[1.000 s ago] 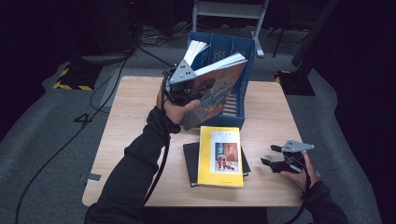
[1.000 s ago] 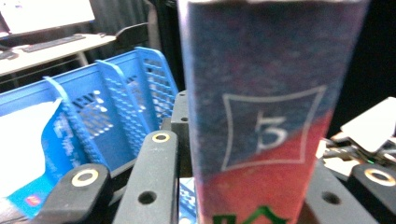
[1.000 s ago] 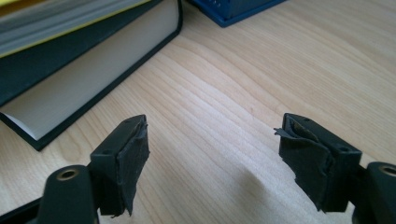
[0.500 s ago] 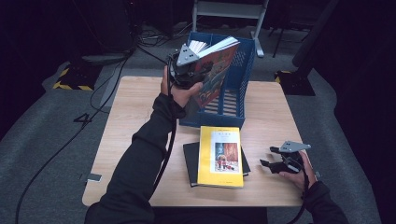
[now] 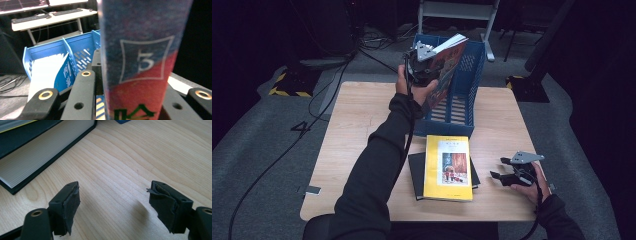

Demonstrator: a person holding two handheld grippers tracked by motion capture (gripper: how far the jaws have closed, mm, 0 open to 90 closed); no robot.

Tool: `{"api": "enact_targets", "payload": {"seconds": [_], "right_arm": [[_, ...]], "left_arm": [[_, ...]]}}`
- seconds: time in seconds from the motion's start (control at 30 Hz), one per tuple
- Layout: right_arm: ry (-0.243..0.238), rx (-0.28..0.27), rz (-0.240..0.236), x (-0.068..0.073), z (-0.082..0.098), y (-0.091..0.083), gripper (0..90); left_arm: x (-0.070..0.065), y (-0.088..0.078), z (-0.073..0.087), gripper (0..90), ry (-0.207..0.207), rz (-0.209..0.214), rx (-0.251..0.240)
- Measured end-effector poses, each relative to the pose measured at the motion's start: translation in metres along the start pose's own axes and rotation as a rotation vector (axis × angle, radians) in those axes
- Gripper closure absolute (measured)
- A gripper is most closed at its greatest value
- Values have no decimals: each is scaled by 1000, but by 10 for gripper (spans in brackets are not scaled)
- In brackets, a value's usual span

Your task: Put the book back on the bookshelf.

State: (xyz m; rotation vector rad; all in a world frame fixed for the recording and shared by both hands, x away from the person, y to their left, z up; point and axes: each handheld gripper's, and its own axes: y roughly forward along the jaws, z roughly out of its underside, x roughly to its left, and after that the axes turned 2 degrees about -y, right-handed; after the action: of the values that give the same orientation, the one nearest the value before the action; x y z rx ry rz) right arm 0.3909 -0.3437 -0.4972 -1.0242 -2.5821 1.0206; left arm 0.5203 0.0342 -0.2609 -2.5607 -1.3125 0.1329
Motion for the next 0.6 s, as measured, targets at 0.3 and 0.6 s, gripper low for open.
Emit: {"api": "enact_targets", "payload": {"seconds": [0.3,0.6], "right_arm": [[-4,-4,-5,2,0,1,251],[-8,3,-2,4,1,2,258]], "left_arm": [[-1,23,-4,740,-1,-52,28],[5,44,-3,740,-14,-98,51]]}}
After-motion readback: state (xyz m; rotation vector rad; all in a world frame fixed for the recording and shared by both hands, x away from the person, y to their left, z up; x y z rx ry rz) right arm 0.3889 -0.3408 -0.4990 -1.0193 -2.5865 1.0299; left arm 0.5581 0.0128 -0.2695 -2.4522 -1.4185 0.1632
